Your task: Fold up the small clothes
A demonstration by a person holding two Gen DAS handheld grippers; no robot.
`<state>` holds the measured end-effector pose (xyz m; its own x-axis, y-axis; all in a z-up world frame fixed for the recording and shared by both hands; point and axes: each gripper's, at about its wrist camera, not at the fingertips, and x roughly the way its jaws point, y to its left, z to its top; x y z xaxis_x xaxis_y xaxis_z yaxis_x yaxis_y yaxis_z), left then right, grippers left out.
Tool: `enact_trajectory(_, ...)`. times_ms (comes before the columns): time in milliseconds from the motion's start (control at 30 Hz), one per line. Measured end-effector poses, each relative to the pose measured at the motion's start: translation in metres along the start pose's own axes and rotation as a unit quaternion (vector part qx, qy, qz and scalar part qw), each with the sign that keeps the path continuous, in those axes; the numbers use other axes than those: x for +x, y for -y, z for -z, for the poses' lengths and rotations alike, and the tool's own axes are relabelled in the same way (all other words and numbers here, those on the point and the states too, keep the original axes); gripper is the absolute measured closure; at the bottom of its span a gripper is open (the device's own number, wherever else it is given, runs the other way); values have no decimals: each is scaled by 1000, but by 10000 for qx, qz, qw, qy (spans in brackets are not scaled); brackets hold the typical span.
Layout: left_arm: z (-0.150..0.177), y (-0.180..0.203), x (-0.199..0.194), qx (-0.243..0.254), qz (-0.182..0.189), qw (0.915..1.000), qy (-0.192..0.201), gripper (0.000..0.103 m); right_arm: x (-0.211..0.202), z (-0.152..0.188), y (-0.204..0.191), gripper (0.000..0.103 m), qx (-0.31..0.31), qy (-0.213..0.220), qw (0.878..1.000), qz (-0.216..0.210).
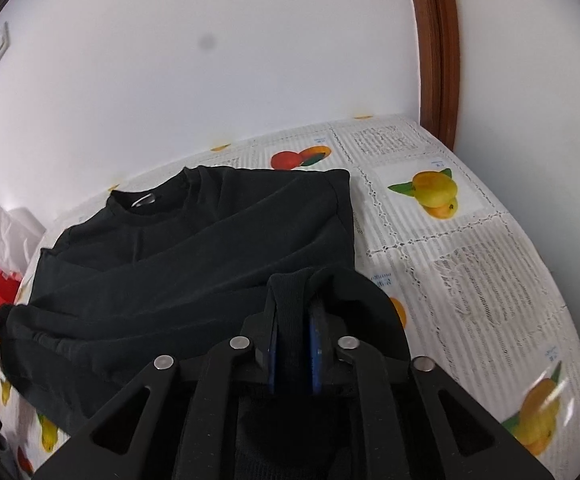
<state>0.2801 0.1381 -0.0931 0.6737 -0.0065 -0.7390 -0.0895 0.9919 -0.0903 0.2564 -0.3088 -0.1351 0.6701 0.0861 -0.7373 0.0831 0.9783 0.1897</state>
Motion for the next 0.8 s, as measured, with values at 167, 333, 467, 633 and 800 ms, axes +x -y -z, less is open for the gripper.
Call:
enact_trajectory(167, 10, -5, -33, 156, 321, 9992, 180, 56, -45, 13, 6, 82, -157, 259, 9995, 18)
enact_trajectory(333, 32, -23, -51, 135, 46, 9998, 148, 46, -67, 37, 36, 67, 187, 324, 9991, 195)
enact_trajectory(467, 52, -51, -49, -268, 193, 9995, -24, 46, -59, 60, 54, 66, 537, -25, 9986, 26)
enact_trajectory(633, 70, -63, -30, -494, 409, 9970, -423, 46, -39, 76, 50, 65, 479, -243, 9983, -212)
enact_trajectory(800, 71, -60, -14, -465, 478, 9963, -547, 46, -18, 78, 50, 63, 664, -350, 9969, -214)
